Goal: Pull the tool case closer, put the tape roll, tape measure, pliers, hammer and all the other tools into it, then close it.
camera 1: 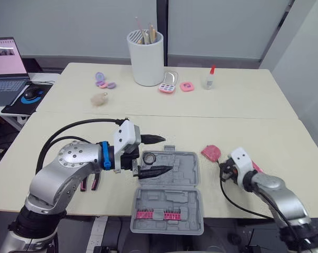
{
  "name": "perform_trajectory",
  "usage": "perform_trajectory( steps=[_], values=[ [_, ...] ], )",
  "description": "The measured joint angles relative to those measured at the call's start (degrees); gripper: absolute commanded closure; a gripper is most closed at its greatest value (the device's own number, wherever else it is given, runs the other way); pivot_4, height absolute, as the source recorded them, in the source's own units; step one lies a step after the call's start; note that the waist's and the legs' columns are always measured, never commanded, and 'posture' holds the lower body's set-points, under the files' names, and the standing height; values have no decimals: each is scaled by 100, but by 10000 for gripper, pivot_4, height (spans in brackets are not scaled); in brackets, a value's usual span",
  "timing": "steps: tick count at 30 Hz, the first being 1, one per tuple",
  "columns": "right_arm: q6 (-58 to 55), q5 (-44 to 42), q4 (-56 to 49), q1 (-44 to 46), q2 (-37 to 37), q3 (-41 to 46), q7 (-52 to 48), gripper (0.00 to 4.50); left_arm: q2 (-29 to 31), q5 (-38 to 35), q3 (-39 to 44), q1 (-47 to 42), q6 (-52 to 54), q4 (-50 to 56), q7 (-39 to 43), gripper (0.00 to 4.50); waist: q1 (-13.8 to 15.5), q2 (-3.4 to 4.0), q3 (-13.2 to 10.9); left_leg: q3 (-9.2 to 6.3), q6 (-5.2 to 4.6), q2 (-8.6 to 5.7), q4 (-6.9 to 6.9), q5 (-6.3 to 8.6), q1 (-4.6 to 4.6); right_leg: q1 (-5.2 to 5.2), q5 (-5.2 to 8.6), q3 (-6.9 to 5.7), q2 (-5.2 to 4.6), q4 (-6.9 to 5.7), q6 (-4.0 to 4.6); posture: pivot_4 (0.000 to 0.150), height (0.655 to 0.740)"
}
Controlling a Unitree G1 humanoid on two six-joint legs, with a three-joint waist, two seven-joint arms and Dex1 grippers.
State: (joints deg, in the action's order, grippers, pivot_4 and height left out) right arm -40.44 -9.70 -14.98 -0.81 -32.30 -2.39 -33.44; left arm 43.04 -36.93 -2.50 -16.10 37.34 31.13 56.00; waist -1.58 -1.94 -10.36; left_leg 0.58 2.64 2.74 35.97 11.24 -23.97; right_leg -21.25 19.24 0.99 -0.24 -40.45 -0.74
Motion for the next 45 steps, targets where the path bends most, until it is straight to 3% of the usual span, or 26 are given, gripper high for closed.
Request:
perform_trajectory(
  steps=[8,26,32,38,44,45],
  values=[
    [-726,-643,-1147,-1042,-708,-1,-689,44778,254,-222,-9,231,232,263,221,0,-7,0,0,-3,0,3,1,0,4,6,7,-1,0,3,-11,1500,7400],
    [-1334,-1170,-1510,-1078,-926,-252,-812,44778,513,-352,-9,516,255,432,366,0,0,-1,0,-2,-1,2,0,0,2,5,8,0,-1,11,-13,1500,7400],
    [-1669,-1558,-1779,-898,-1104,-42,-909,32296,516,-358,-9,524,308,466,346,0,2,-1,0,-3,0,1,0,1,0,6,8,-1,-1,13,-14,1500,7400],
    [-1815,-2273,-2156,-776,-2117,575,-1790,17692,490,-359,-50,417,327,541,356,0,5,-1,0,-3,-1,0,-1,1,1,9,8,-2,0,21,-14,1500,7400],
    [520,-1507,-1485,-602,-2268,668,-2383,356,431,-307,-184,405,110,692,452,0,6,-2,0,-6,-1,-3,-2,1,-3,16,7,-5,9,46,-15,1500,7400],
    [1004,-1291,-1264,-628,-2266,586,-2472,356,436,-230,-239,413,4,697,511,0,6,-2,0,-3,-1,-6,-1,1,-3,17,7,-3,8,48,-16,1500,7400]
  ],
)
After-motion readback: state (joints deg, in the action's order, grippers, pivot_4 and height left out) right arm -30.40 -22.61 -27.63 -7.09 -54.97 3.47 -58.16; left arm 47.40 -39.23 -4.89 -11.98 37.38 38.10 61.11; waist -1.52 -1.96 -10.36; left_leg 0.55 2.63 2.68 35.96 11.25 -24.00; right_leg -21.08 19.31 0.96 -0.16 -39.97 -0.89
